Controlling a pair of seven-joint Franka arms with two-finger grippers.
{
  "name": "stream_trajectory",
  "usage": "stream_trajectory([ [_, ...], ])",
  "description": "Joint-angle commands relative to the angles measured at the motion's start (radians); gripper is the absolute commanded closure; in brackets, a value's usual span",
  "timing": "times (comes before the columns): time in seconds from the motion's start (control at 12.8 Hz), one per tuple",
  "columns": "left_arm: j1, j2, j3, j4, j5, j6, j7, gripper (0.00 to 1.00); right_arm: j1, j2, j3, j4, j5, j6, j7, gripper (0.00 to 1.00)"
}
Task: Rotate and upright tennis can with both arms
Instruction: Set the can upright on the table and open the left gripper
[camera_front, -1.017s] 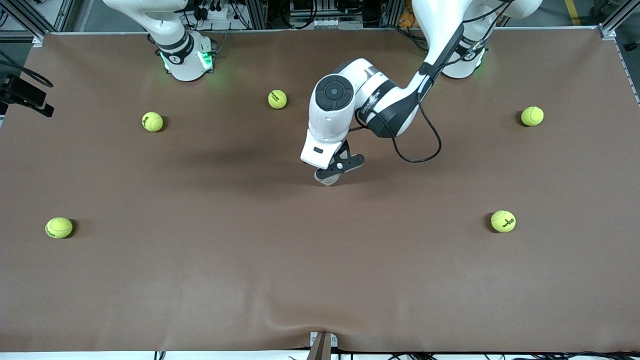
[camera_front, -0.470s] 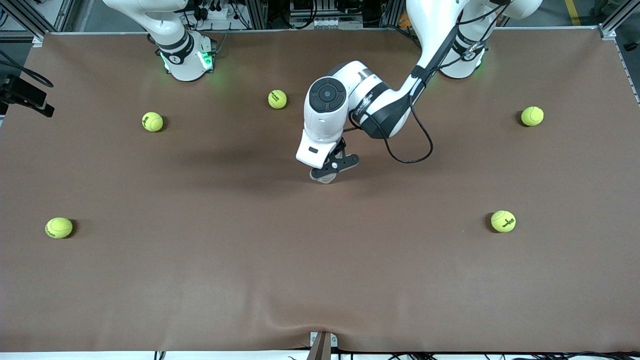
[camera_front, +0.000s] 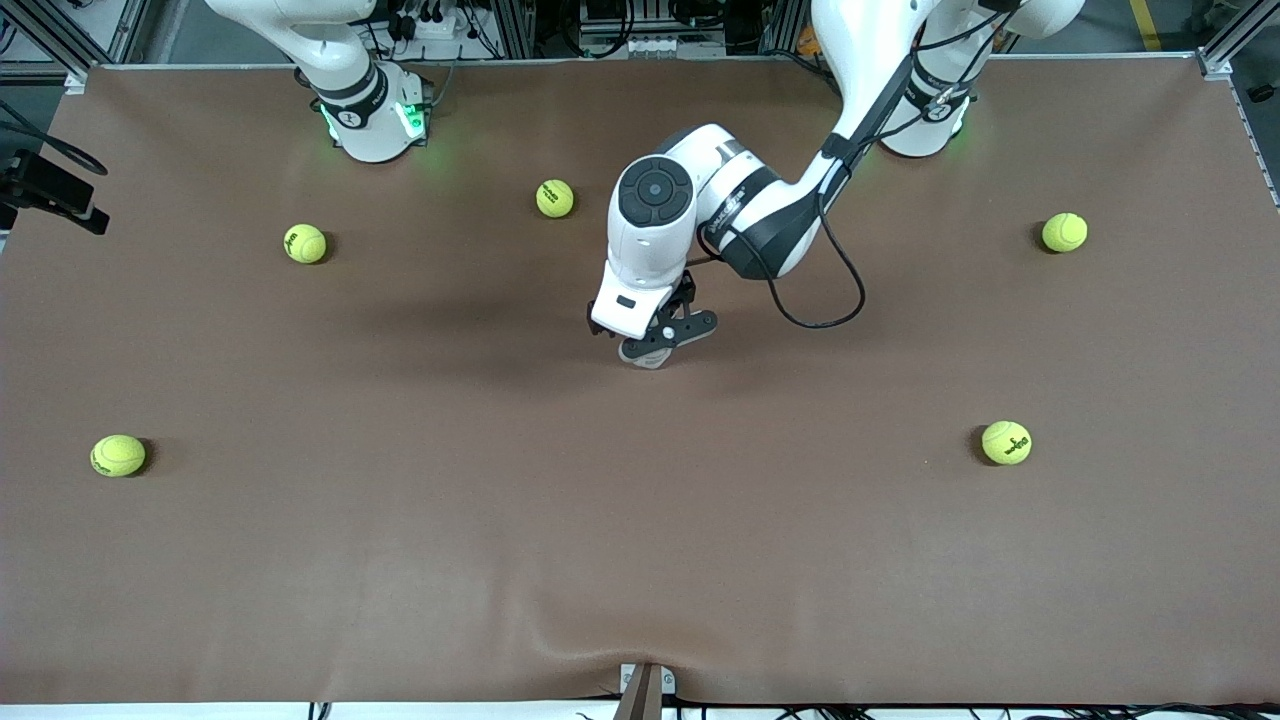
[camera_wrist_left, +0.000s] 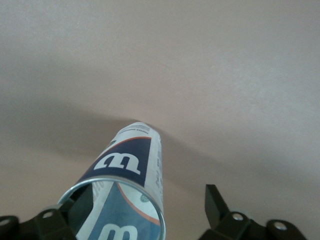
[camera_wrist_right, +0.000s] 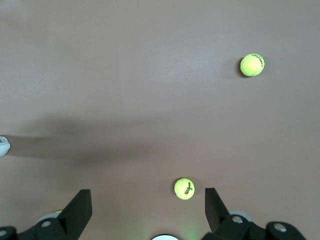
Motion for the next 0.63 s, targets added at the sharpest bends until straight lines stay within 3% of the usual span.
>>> stream_trajectory([
  [0.0,0.006,-0.059,0.005,0.01,0.018,-0.006,-0.024,0.0,0.004,-0.003,-0.001,-0.002,-0.004,0.001,-0.007,0.0],
  [0.55,0.152,-0.163,0.011,0.01,0.025,-0.021,0.011,0.0,0.004,-0.003,-0.001,-0.002,-0.004,0.001,-0.007,0.0],
])
